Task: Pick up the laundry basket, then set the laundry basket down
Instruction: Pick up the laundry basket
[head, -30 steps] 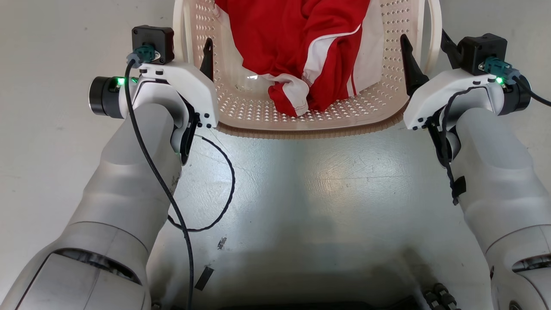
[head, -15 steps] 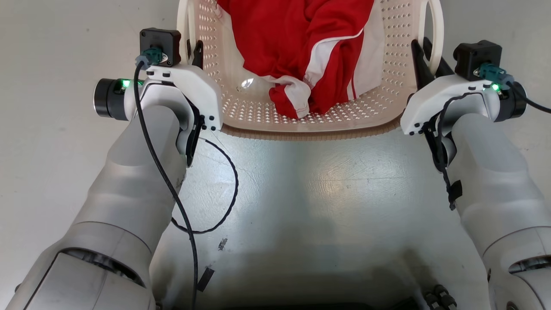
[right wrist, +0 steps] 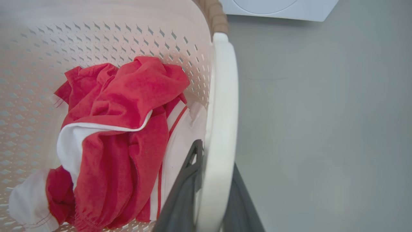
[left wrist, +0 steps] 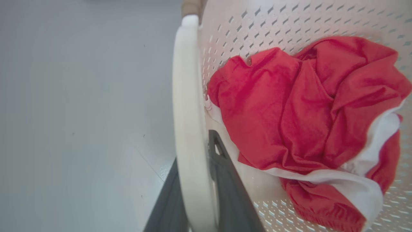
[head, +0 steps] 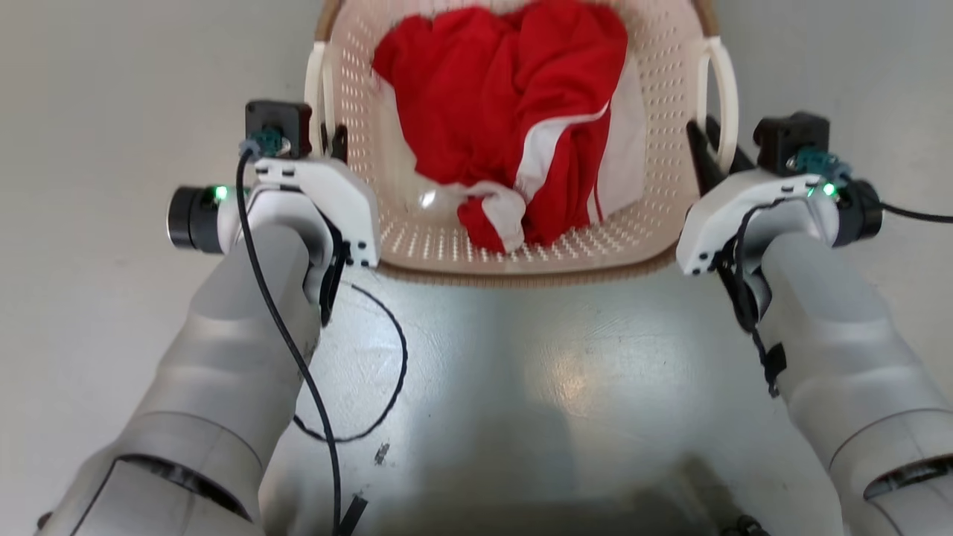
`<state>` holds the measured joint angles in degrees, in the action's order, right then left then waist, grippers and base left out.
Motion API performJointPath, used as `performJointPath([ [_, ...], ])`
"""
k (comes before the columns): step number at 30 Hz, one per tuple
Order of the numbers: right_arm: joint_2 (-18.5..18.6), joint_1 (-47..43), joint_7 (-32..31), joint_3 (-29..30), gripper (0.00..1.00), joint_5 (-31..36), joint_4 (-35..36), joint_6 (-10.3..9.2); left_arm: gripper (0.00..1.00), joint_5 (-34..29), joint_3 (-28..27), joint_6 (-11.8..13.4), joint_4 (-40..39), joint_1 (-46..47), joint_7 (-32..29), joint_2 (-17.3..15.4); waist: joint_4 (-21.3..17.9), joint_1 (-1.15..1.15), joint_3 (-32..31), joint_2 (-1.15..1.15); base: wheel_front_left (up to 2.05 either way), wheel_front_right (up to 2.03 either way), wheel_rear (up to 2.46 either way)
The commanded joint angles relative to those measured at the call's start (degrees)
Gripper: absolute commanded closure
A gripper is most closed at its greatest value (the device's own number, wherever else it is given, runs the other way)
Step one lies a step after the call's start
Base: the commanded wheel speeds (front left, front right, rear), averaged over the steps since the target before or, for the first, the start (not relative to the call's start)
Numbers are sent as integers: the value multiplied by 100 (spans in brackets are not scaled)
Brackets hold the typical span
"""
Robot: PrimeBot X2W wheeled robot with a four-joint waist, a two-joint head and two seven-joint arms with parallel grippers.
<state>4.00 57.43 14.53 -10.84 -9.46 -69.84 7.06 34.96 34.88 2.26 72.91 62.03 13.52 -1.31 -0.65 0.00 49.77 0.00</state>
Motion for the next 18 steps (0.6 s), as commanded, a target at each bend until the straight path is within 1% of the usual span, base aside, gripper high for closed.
performJointPath([
  [1,-112,-378,-72,-211,100,-21,-32,43,100,-1,-18,-9,-62,-141,25,-156,-27,0,-163,0,0,0,0],
  [8,-113,-733,-330,-639,100,-341,-186,43,100,212,150,-45,-26,-681,-144,-156,-68,0,-885,0,0,0,0],
  [15,-113,-1248,-705,-1040,100,-682,-247,43,100,395,298,-81,29,-1341,-420,-156,-114,0,-1829,0,0,0,0],
  [18,-113,-1425,-921,-1215,100,-830,-250,43,100,372,419,-120,50,-1539,-556,-156,-133,0,-2215,0,0,0,0],
])
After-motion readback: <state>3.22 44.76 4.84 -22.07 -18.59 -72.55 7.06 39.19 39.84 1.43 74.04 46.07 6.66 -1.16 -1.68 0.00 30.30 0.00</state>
